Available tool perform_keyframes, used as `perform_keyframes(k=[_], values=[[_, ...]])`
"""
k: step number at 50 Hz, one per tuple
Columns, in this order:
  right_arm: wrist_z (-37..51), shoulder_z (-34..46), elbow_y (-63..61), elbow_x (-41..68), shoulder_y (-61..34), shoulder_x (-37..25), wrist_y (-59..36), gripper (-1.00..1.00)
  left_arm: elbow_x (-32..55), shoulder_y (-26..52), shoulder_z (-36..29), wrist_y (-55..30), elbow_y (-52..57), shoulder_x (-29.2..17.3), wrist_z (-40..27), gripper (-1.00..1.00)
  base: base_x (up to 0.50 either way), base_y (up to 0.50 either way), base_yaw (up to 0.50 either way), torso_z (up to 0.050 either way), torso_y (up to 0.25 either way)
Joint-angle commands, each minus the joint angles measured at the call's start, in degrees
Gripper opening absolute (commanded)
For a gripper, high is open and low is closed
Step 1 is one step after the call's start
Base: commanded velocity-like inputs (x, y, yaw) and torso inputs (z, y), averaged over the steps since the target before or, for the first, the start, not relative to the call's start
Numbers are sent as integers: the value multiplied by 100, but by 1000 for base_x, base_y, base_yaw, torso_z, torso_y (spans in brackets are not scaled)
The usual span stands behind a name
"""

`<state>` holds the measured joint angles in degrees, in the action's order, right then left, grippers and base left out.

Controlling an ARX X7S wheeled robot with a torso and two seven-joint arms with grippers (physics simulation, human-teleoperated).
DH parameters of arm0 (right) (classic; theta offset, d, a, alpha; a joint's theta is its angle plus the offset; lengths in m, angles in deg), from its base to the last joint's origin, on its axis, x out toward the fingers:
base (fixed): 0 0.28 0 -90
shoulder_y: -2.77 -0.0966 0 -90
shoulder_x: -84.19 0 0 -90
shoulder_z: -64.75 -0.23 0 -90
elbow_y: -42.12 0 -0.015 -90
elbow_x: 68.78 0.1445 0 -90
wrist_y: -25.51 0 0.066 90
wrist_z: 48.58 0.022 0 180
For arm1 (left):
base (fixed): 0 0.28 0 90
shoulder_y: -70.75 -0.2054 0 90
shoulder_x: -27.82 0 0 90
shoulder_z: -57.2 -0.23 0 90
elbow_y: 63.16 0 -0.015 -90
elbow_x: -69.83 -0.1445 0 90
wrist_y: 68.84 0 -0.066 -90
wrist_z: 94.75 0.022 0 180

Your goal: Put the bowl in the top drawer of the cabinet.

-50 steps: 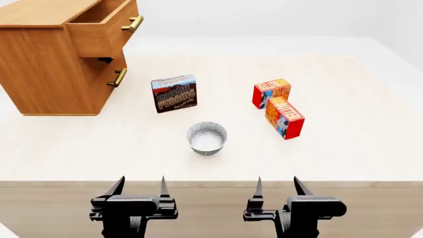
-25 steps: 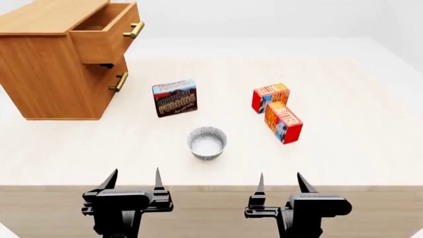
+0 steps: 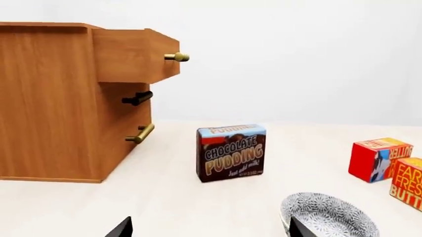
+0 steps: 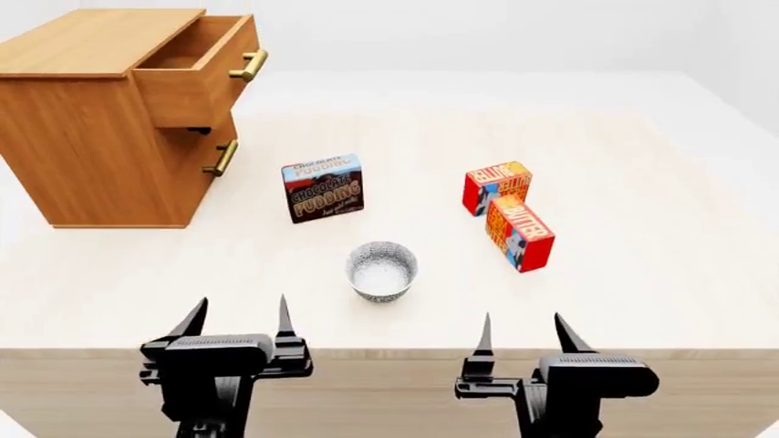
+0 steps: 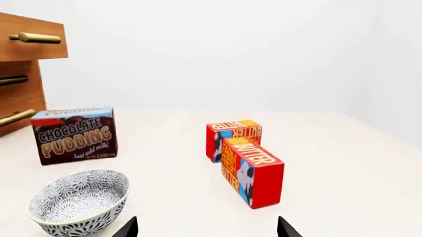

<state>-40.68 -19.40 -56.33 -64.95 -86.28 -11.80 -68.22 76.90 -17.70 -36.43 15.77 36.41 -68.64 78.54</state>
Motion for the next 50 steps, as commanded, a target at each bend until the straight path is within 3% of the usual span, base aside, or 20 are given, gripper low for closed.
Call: perform_keyframes(k=[1, 8, 13, 22, 33, 41, 50], values=[[150, 52, -333, -5, -13, -120, -313, 100, -60, 192, -50, -294, 418, -189, -140, 100, 0, 0, 0, 50, 0], [244, 135, -967, -146, -111, -252, -952, 100, 103, 550, -3, -1054, 994, -364, -144, 100, 0, 0, 0, 50, 0], [155, 130, -1708, -68, -411, -422, -2040, 100, 301, 1055, 57, -2051, 1664, -573, -119, 100, 0, 0, 0, 50, 0], [-46, -189, -3071, 322, -1627, -778, -4505, 100, 1210, 2795, 463, -4793, 2580, -883, -107, 100, 0, 0, 0, 10, 0], [-276, -393, -3647, 533, -3447, -1264, -6347, 100, 1878, 5137, 602, -7053, 2193, -1210, 98, 100, 0, 0, 0, 0, 0], [-561, -638, -3531, 842, -4391, -1298, -7052, 100, 1848, 6471, 134, -7525, 1684, -1464, 148, 100, 0, 0, 0, 0, 0], [-594, -549, -3593, 881, -5131, -1472, -7399, 100, 1772, 7090, -91, -7468, 1291, -1614, 204, 100, 125, 0, 0, 0, 0]])
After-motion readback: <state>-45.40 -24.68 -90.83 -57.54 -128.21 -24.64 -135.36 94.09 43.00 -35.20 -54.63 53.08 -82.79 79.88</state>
